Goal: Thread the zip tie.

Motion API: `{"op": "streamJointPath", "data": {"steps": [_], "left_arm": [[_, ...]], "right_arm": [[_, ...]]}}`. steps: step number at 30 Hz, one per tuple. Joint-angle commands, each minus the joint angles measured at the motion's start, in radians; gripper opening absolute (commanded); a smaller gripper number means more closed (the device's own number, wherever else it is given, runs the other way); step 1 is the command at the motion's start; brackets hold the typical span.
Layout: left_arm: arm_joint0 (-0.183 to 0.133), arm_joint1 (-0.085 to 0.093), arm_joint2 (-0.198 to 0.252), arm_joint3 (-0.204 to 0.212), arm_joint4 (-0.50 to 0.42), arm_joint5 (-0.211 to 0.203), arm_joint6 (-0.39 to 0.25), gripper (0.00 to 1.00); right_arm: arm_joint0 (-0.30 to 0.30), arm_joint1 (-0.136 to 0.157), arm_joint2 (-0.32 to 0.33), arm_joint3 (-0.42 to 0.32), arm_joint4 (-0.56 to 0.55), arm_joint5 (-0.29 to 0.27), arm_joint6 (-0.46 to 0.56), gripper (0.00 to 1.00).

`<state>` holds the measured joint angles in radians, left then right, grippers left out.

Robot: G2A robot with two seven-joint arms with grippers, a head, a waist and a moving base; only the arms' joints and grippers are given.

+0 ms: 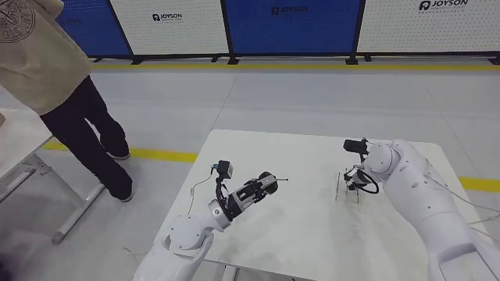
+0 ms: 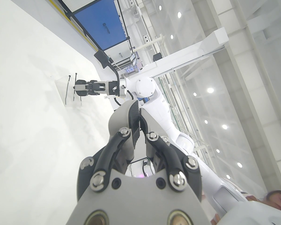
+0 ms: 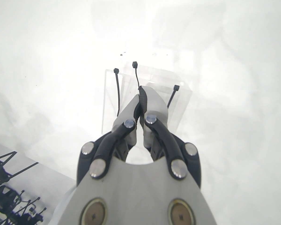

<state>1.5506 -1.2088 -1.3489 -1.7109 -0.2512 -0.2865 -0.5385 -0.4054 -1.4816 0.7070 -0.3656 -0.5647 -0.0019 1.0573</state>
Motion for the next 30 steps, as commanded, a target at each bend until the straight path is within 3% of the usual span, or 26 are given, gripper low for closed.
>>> {"op": "streamJointPath", "data": {"steps": [1,13,23,30], "left_arm": [[0.0,0.0,0.0,0.0,0.0,0.0,0.0,0.0],[0.0,0.0,0.0,0.0,0.0,0.0,0.0,0.0],[0.0,0.0,0.0,0.0,0.0,0.0,0.0,0.0],[0.0,0.0,0.0,0.0,0.0,0.0,0.0,0.0]], "right_arm": [[0.0,0.0,0.0,0.0,0.0,0.0,0.0,0.0],[-0.039,0.041,0.046,-0.054,-0.004,-0.08,-0.052,0.0],[-0.09,0.085,0.093,-0.177,-0.029,-0.052,-0.04,0.0],[-0.151,0.127,0.143,-0.307,-0.063,-0.012,-0.025,0.0]]}}
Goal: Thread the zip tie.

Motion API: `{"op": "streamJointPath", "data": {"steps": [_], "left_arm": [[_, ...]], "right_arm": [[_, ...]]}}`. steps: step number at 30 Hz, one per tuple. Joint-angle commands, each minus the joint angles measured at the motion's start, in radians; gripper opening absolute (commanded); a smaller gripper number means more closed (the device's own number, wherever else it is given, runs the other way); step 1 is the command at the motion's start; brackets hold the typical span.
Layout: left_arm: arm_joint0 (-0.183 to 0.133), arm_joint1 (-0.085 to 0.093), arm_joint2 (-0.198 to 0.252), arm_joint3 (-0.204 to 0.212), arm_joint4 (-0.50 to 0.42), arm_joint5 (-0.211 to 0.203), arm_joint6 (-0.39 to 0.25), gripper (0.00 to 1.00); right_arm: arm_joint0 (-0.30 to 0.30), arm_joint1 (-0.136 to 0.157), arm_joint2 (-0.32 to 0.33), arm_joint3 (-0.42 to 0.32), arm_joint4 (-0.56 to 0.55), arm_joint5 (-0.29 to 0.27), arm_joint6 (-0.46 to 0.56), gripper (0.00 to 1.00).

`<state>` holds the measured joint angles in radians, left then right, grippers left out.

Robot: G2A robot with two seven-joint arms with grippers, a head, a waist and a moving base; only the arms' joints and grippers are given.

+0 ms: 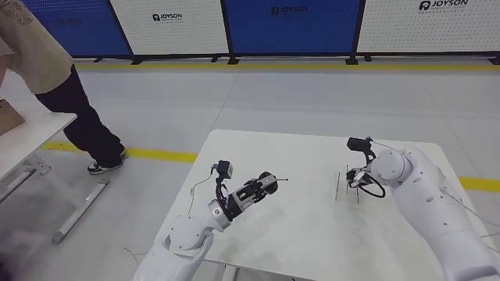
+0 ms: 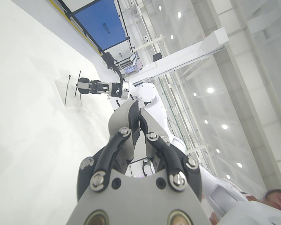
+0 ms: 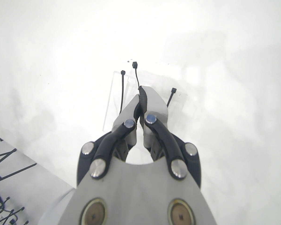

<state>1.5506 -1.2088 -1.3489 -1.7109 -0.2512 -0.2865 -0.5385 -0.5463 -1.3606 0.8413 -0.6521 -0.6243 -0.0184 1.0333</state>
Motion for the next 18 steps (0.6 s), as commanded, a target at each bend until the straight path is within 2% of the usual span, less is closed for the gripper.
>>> {"op": "streamJointPath", "data": {"steps": [1,5,16,18], "left_arm": [[0.0,0.0,0.0,0.0,0.0,0.0,0.0,0.0],[0.0,0.0,0.0,0.0,0.0,0.0,0.0,0.0],[0.0,0.0,0.0,0.0,0.0,0.0,0.0,0.0],[0.0,0.0,0.0,0.0,0.0,0.0,0.0,0.0]], "right_arm": [[-0.024,0.015,0.019,-0.05,-0.012,0.013,0.002,0.0],[-0.074,0.041,0.051,-0.151,-0.045,0.034,0.022,0.0],[-0.074,0.041,0.051,-0.151,-0.045,0.034,0.022,0.0],[-0.089,0.042,0.053,-0.159,-0.046,0.03,-0.002,0.0]]}}
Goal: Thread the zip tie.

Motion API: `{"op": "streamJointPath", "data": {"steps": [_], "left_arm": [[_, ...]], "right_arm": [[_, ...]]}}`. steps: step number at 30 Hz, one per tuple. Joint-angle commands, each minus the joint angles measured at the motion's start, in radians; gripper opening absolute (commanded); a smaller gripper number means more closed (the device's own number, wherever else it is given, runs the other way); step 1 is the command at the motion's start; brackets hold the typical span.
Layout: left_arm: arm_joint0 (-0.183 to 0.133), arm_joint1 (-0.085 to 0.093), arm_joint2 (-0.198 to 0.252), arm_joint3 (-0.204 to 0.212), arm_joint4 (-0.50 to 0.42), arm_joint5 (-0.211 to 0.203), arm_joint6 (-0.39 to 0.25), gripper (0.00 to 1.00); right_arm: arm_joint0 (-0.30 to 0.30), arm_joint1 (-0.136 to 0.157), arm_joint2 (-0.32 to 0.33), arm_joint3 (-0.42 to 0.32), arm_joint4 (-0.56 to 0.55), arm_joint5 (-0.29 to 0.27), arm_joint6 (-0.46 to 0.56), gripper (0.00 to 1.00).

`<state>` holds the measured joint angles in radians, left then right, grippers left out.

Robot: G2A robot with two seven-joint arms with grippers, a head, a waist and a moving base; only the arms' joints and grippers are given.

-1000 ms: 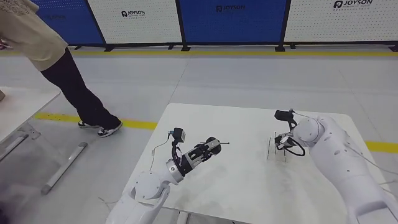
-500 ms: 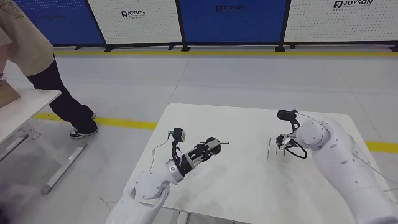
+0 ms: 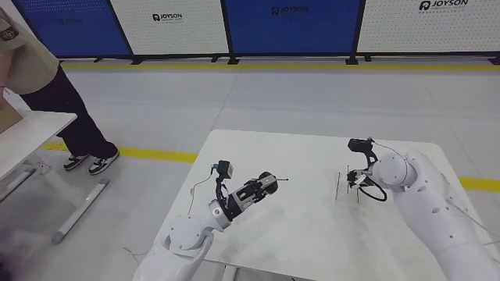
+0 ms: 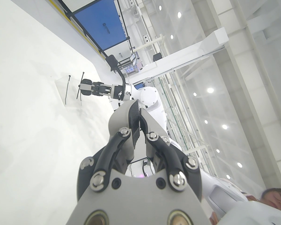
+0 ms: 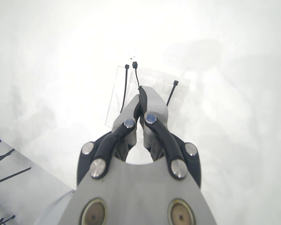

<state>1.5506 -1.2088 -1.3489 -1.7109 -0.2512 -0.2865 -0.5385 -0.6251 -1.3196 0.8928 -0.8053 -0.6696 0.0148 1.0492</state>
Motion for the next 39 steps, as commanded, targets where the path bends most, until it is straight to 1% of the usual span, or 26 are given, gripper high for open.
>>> {"op": "streamJointPath", "data": {"steps": [1,3,5,9,12,16,17,19,33,35,36,39], "left_arm": [[0.0,0.0,0.0,0.0,0.0,0.0,0.0,0.0],[0.0,0.0,0.0,0.0,0.0,0.0,0.0,0.0],[0.0,0.0,0.0,0.0,0.0,0.0,0.0,0.0],[0.0,0.0,0.0,0.0,0.0,0.0,0.0,0.0],[0.0,0.0,0.0,0.0,0.0,0.0,0.0,0.0],[0.0,0.0,0.0,0.0,0.0,0.0,0.0,0.0],[0.0,0.0,0.0,0.0,0.0,0.0,0.0,0.0],[0.0,0.0,0.0,0.0,0.0,0.0,0.0,0.0],[0.0,0.0,0.0,0.0,0.0,0.0,0.0,0.0],[0.0,0.0,0.0,0.0,0.0,0.0,0.0,0.0],[0.0,0.0,0.0,0.0,0.0,0.0,0.0,0.0],[0.0,0.0,0.0,0.0,0.0,0.0,0.0,0.0]], "right_arm": [[-0.015,0.002,0.005,-0.013,0.003,-0.01,-0.022,0.0],[-0.027,0.01,0.025,-0.03,0.01,-0.028,-0.031,0.0],[-0.042,0.021,0.046,-0.056,0.001,-0.031,-0.038,0.0],[-0.105,0.051,0.111,-0.164,-0.014,-0.029,-0.056,0.0],[-0.179,0.077,0.169,-0.287,-0.035,-0.02,-0.067,0.0],[-0.298,0.105,0.244,-0.473,-0.071,0.011,-0.118,0.0],[-0.337,0.112,0.261,-0.526,-0.082,0.019,-0.128,0.0],[-0.382,0.119,0.281,-0.587,-0.091,0.027,-0.133,0.0],[-0.382,0.119,0.281,-0.587,-0.091,0.027,-0.133,0.0],[-0.399,0.118,0.266,-0.595,-0.127,0.036,-0.167,0.0],[-0.41,0.117,0.26,-0.606,-0.126,0.04,-0.179,0.0],[-0.437,0.118,0.28,-0.624,-0.095,0.036,-0.224,0.0]]}}
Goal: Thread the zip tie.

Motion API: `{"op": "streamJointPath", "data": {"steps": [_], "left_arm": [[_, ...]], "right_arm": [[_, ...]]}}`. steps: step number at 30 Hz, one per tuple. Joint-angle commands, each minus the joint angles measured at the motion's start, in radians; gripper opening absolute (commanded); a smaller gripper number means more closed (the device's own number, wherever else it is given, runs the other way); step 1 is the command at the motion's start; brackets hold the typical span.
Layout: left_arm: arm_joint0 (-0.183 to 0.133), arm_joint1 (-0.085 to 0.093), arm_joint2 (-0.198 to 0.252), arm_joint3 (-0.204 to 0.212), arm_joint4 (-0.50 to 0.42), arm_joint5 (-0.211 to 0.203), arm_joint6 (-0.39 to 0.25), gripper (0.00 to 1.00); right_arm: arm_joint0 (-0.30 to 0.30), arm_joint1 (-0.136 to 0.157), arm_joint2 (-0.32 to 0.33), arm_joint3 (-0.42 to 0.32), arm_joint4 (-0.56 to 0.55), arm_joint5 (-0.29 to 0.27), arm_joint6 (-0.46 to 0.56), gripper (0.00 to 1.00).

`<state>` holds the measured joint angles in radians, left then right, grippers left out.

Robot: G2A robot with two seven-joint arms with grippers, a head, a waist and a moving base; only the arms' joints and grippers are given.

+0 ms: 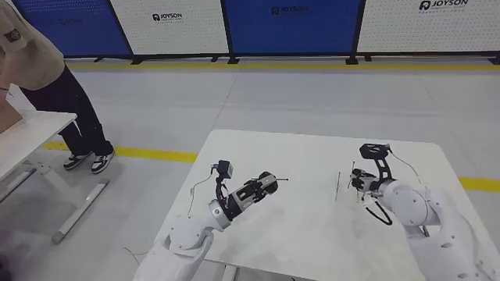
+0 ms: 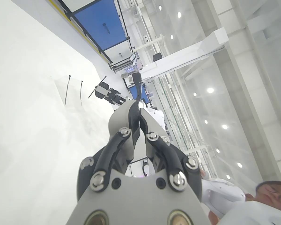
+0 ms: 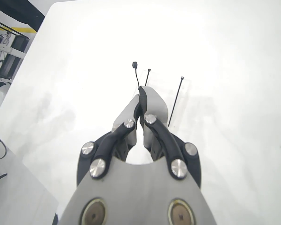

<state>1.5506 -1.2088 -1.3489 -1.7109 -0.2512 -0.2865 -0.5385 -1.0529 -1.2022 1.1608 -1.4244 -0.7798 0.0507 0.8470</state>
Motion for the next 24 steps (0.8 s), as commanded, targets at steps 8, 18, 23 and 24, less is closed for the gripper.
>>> {"op": "streamJointPath", "data": {"steps": [8,18,23,24], "left_arm": [[0.0,0.0,0.0,0.0,0.0,0.0,0.0,0.0],[0.0,0.0,0.0,0.0,0.0,0.0,0.0,0.0],[0.0,0.0,0.0,0.0,0.0,0.0,0.0,0.0],[0.0,0.0,0.0,0.0,0.0,0.0,0.0,0.0]], "right_arm": [[-0.173,0.028,0.192,-0.114,0.189,-0.157,-0.161,0.0],[-0.263,0.042,0.274,-0.118,0.446,-0.349,-0.068,0.0],[-0.263,0.042,0.274,-0.118,0.446,-0.349,-0.068,0.0],[-0.263,0.042,0.274,-0.118,0.446,-0.349,-0.068,0.0]]}}
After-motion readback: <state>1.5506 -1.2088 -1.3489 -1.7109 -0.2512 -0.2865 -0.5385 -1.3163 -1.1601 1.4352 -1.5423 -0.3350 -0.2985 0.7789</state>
